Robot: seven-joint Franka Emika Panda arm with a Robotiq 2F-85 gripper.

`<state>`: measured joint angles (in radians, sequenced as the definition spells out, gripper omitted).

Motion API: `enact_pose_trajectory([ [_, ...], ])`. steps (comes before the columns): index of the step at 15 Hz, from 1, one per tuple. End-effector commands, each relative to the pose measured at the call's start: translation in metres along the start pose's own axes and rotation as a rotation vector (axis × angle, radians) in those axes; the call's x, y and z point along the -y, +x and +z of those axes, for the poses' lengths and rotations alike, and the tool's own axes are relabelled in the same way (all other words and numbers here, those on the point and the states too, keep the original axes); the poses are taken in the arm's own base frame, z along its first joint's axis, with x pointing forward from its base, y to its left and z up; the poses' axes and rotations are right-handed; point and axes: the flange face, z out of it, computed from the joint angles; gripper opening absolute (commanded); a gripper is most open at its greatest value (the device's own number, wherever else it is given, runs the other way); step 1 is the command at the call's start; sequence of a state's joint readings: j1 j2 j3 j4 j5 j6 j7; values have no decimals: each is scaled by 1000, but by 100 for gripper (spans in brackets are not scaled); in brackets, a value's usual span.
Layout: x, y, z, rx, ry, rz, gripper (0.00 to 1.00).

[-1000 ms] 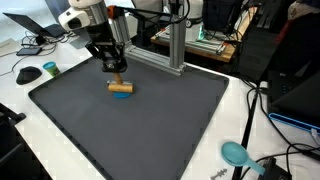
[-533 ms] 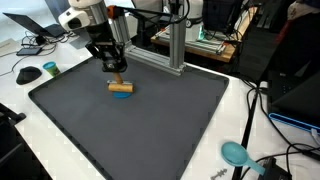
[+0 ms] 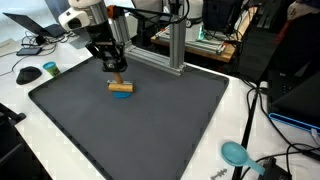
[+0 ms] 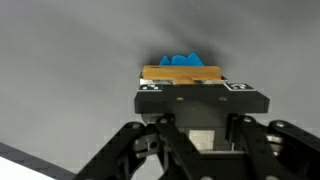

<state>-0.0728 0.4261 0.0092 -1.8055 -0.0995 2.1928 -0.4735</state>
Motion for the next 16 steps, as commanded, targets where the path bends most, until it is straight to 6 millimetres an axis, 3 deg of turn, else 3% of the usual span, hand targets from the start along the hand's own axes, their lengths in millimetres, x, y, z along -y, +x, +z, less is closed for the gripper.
enact_pose_trajectory([
  [1,3,-25,60,140,52,-24,22],
  [16,3,-27,61,144,57,-34,22],
])
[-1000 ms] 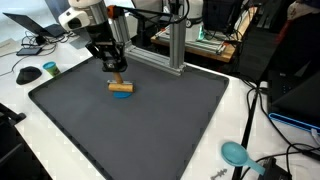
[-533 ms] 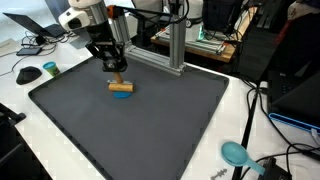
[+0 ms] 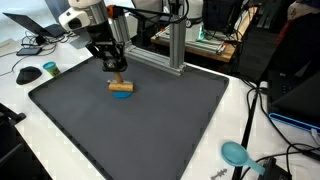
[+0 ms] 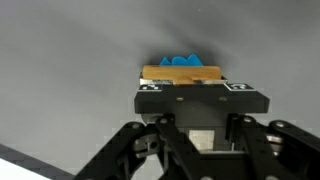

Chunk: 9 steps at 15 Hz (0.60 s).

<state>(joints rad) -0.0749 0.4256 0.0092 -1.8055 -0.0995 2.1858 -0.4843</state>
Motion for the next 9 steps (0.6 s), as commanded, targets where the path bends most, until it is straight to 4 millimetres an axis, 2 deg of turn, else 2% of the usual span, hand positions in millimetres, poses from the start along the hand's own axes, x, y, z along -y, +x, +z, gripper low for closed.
enact_pose_trajectory([
  [1,4,-26,61,138,55,-26,22],
  [9,3,-28,60,144,51,-21,22],
])
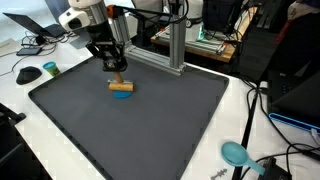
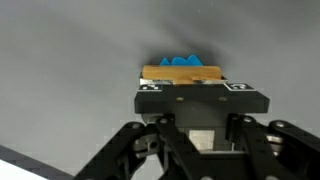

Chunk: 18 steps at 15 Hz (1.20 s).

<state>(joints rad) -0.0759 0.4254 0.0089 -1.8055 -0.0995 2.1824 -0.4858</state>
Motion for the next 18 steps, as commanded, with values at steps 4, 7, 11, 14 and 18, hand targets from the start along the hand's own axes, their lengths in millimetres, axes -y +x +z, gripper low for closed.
enact_pose_trajectory([
  [4,3,-29,58,147,40,-10,22],
  [7,2,-30,58,150,39,-7,22],
  [11,3,-30,59,152,42,-9,22],
  [14,3,-29,59,153,45,-11,22],
  [18,4,-29,60,156,47,-13,22],
])
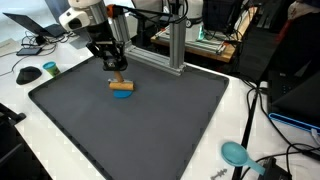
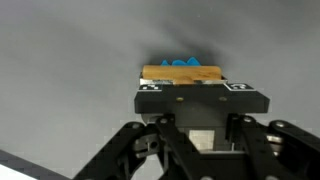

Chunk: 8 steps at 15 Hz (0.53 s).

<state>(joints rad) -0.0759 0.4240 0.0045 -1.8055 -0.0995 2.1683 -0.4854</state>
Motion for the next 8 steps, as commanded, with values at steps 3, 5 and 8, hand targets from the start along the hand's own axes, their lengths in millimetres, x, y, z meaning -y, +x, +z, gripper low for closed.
enact_pose_trajectory([
  [3,5,-26,60,146,44,-17,22],
  [5,5,-27,60,147,44,-17,22],
  [8,5,-27,60,150,45,-17,22],
])
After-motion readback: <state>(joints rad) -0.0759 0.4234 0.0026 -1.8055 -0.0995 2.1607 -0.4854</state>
